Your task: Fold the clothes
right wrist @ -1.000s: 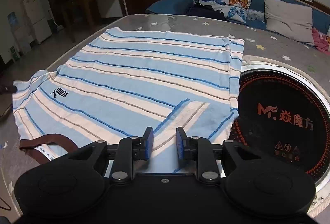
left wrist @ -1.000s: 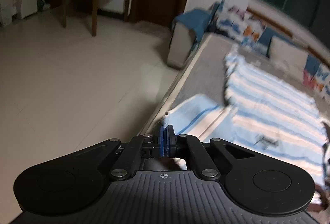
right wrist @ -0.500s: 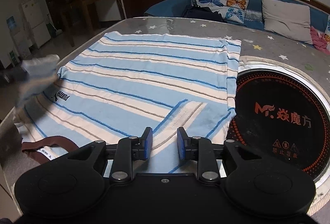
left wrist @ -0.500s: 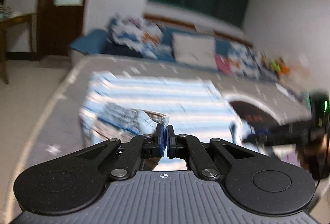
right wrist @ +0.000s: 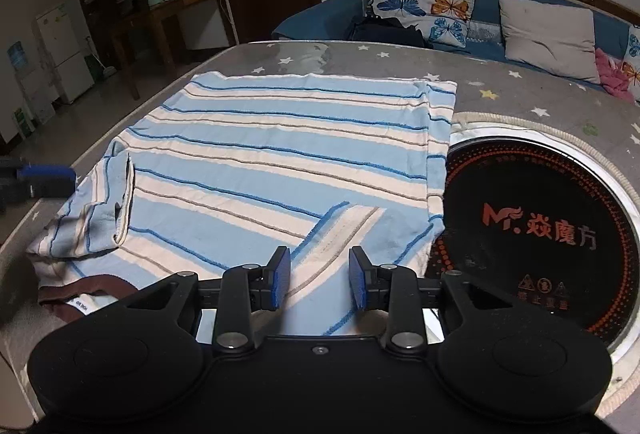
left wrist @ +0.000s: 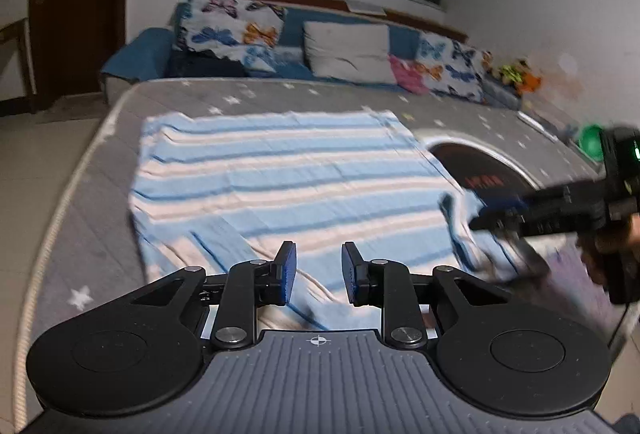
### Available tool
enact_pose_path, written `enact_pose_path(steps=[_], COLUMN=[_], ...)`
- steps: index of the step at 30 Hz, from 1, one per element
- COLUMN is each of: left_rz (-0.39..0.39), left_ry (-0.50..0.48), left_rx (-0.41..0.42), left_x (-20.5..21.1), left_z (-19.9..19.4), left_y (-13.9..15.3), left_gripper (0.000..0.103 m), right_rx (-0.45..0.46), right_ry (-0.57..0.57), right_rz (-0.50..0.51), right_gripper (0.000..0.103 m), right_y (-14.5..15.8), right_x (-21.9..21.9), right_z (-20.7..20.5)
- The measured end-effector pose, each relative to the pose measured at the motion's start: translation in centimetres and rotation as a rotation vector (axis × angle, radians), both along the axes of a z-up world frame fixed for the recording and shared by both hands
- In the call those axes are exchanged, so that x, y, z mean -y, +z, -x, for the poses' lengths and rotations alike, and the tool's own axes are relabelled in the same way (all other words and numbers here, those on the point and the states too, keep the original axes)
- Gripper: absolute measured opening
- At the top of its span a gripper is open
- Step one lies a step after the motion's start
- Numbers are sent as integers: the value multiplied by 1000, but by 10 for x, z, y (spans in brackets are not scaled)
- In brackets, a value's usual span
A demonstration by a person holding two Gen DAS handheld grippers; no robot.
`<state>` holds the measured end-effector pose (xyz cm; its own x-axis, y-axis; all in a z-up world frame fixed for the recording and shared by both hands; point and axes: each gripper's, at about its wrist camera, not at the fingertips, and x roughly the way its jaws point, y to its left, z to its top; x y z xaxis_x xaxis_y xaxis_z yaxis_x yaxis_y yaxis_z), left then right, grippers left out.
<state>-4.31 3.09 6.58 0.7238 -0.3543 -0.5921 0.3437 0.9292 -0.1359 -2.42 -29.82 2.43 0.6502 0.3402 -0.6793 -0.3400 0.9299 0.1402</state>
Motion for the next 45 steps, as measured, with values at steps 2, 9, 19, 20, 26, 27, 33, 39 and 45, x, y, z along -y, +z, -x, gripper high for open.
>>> enact_pose_path(steps=[2, 9, 19, 20, 26, 27, 33, 39, 45], left_rz=[-15, -65, -198, -213, -325, -335, -397, -460, -484], left_ry=[4, 18, -81, -96, -253, -262, -360, -397, -471], left_rx=[-23, -105, -66, -58, -7, -3, 9, 21, 43], left_x=[-2, -10, -15, -14, -10, -9, -1, 5, 1], left_z=[-5, -21, 8, 14, 64, 68, 82, 78, 79], left_y=[-5, -23, -9, -7, -7, -8, -24, -37, -40], left_gripper=[26, 26, 38, 39, 44, 44, 48, 53, 53], right_rx=[-8, -24, 26, 30, 47, 44, 23, -9, -37], right_ry=[5, 36, 179, 209, 377, 402, 458, 455, 450], right_rz=[9, 46, 118, 131, 237, 254, 319, 302, 280], right_gripper=[35, 37, 58, 64, 77, 77, 79, 63, 42], right_y=[-3, -7, 22, 24, 22, 20, 5, 1, -1], right_x=[-2, -7, -3, -4, -15, -18, -29, -31, -31], right_z=[-2, -3, 40, 48, 87, 91, 90, 81, 72])
